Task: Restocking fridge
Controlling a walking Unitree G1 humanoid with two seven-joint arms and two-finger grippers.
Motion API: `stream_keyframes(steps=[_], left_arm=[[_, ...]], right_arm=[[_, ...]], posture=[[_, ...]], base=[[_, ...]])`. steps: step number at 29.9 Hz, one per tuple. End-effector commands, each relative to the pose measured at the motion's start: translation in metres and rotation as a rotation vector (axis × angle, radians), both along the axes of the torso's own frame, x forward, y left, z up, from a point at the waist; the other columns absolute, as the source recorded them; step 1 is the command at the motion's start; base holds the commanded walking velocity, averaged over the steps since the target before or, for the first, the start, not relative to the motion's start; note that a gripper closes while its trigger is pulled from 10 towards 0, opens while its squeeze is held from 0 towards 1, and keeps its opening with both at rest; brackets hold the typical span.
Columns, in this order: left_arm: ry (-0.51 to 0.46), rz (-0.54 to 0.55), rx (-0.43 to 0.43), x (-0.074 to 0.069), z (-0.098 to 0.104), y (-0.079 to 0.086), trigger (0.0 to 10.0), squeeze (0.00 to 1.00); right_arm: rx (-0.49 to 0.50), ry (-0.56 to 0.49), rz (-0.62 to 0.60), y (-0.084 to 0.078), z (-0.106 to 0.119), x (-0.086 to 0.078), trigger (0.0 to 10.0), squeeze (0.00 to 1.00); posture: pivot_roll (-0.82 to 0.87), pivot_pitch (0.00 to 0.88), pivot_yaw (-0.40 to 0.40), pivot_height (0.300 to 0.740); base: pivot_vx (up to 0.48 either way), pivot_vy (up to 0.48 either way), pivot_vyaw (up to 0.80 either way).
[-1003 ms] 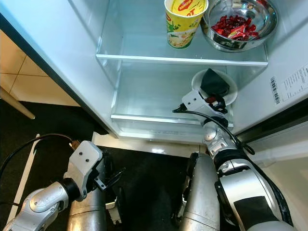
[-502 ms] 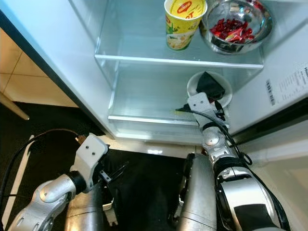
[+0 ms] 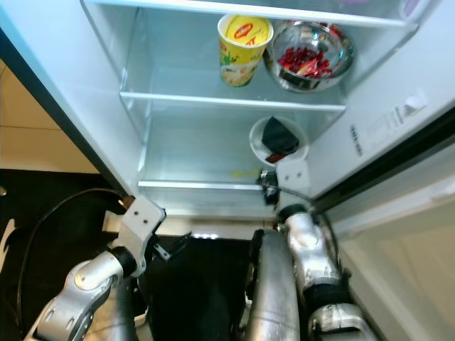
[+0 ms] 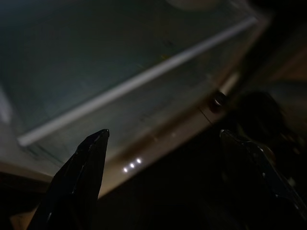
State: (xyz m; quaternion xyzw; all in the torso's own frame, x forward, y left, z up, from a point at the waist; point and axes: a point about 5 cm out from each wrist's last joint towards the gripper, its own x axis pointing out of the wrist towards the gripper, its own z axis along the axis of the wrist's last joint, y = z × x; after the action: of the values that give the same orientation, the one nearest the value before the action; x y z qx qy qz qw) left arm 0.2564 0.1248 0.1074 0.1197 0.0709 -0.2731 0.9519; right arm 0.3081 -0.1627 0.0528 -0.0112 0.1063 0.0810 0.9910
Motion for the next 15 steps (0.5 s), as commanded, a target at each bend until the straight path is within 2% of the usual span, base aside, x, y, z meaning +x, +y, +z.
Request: stream_keyframes(steps=[1,2,4,6,9,12,15], left_arm=[[0.001,0.052,0.001,0.000,-0.010,0.002,10.0,0.00],[0.001,0.052,0.001,0.000,-0.010,0.002,10.0,0.00],[-0.025,0.120,0.033,0.002,-0.018,0.010,10.0,0.00],[-0.032,0.134,0.039,0.002,-0.020,0.011,10.0,0.00],[-0.036,0.147,0.041,0.001,-0.025,0.010,10.0,0.00],[-0.022,0.136,0.032,-0.003,-0.032,0.006,10.0,0.00],[-0.019,0.127,0.032,-0.005,-0.038,0.002,10.0,0.00]], right_arm=[[0.110,0.117,-0.056,-0.006,-0.021,-0.013,10.0,0.00],[0.110,0.117,-0.056,-0.006,-0.021,-0.013,10.0,0.00],[0.246,0.207,-0.158,-0.008,-0.038,-0.026,10.0,0.00],[0.267,0.215,-0.172,-0.009,-0.039,-0.029,10.0,0.00],[0.274,0.190,-0.189,-0.011,-0.034,-0.030,10.0,0.00],[0.310,0.120,-0.203,-0.015,-0.021,-0.024,10.0,0.00],[0.337,0.099,-0.213,-0.018,-0.016,-0.019,10.0,0.00]], posture=[[-0.01,0.239,-0.109,0.516],[-0.01,0.239,-0.109,0.516],[-0.02,0.210,-0.104,0.516],[-0.02,0.196,-0.097,0.516],[-0.02,0.179,-0.085,0.516],[-0.02,0.152,-0.070,0.516],[-0.03,0.137,-0.067,0.516]], base=[[0.000,0.000,0.00],[0.000,0.000,0.00],[0.000,0.000,0.00],[0.000,0.000,0.00],[0.000,0.000,0.00],[0.000,0.000,0.00],[0.000,0.000,0.00]])
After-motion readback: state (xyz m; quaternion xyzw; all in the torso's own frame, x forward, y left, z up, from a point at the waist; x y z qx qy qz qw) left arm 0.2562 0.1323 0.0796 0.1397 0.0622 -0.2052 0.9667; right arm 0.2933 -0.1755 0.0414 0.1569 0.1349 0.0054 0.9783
